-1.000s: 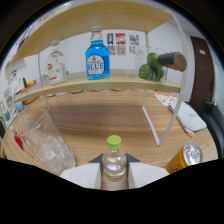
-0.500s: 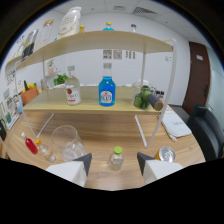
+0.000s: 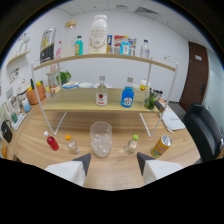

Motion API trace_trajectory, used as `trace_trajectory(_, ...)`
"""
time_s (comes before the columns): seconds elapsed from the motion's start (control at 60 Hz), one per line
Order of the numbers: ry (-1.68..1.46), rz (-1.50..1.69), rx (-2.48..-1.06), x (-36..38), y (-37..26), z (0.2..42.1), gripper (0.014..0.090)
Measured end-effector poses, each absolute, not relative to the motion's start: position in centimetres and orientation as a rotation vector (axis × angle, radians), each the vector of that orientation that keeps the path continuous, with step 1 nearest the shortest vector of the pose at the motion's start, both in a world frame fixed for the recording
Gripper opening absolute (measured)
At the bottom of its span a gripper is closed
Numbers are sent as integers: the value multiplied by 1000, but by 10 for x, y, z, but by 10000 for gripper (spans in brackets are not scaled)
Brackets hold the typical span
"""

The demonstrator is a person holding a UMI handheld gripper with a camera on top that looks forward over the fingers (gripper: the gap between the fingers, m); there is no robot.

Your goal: Make me a cup of Vodka Sunrise.

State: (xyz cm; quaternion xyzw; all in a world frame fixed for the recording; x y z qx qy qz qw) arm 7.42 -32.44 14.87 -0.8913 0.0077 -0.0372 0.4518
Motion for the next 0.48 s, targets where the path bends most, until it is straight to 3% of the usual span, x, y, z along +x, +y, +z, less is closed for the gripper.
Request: trace_trajectory(0.483, 15, -93, -2218, 51, -337, 151, 859)
